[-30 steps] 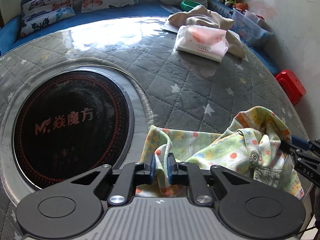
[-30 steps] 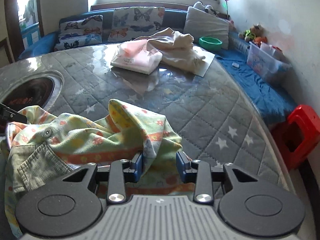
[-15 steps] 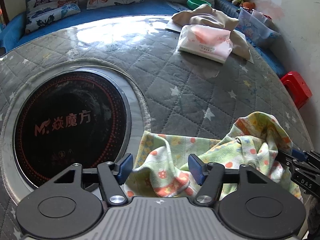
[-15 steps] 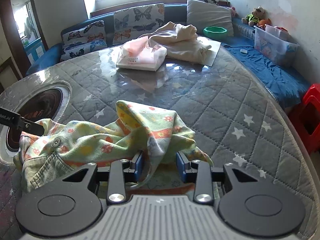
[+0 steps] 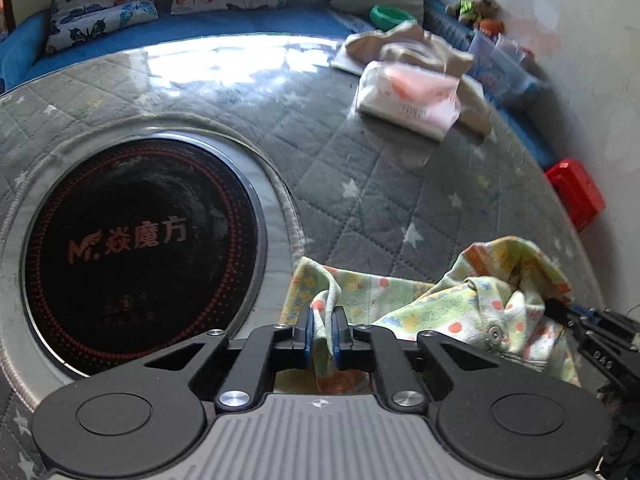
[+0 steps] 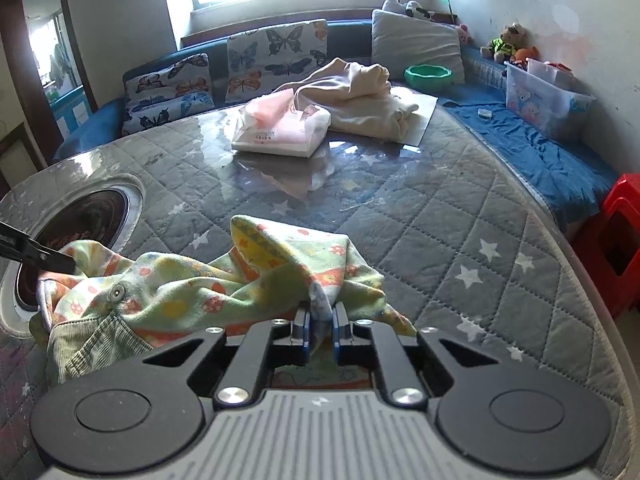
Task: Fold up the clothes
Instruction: 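Close the left gripper on the garment edge while the right gripper grasps another edge, then lift the garment with both grippers and shake it out over the table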
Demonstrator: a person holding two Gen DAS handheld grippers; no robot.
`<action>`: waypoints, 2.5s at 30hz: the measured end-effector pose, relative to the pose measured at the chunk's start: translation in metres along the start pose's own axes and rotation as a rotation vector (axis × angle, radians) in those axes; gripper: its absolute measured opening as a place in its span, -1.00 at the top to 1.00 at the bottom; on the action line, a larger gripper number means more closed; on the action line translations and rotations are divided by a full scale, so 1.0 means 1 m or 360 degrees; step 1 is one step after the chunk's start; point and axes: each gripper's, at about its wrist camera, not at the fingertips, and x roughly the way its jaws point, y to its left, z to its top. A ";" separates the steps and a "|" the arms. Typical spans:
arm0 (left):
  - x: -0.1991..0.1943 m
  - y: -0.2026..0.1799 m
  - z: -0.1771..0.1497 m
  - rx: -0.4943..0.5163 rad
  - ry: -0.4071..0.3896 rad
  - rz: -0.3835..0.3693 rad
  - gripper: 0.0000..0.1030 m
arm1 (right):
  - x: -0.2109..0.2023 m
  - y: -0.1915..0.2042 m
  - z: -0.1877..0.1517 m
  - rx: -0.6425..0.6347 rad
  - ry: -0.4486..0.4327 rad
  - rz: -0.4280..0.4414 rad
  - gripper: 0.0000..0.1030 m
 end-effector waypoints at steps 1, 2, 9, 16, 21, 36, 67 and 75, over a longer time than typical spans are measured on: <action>-0.006 0.003 -0.002 -0.0012 -0.0019 -0.0016 0.83 | -0.003 0.000 -0.001 -0.0006 -0.0011 -0.0002 0.85; -0.010 0.006 -0.004 -0.0020 -0.0030 -0.0025 0.84 | -0.004 0.001 -0.001 -0.0012 -0.0017 -0.0004 0.85; -0.029 0.020 -0.017 -0.0086 -0.0042 -0.0106 0.85 | -0.019 -0.001 -0.006 -0.0023 -0.0038 -0.0004 0.86; -0.027 0.010 -0.006 -0.0109 -0.0058 -0.0082 0.42 | -0.016 -0.006 -0.007 0.0038 -0.0021 0.0012 0.84; -0.018 0.004 0.010 -0.0128 -0.0071 -0.0035 -0.02 | -0.013 -0.010 -0.007 0.0081 -0.0012 0.0024 0.74; 0.049 -0.015 0.024 -0.0006 0.0194 0.0177 0.58 | -0.008 -0.008 -0.001 0.0049 -0.0038 0.0001 0.57; -0.133 0.044 0.087 -0.0124 -0.0640 0.0003 0.87 | -0.096 0.048 0.139 -0.0205 -0.0793 0.0107 0.89; -0.149 0.057 0.033 -0.0014 -0.0585 0.0008 0.87 | -0.113 0.055 0.094 -0.0320 -0.0617 0.0207 0.89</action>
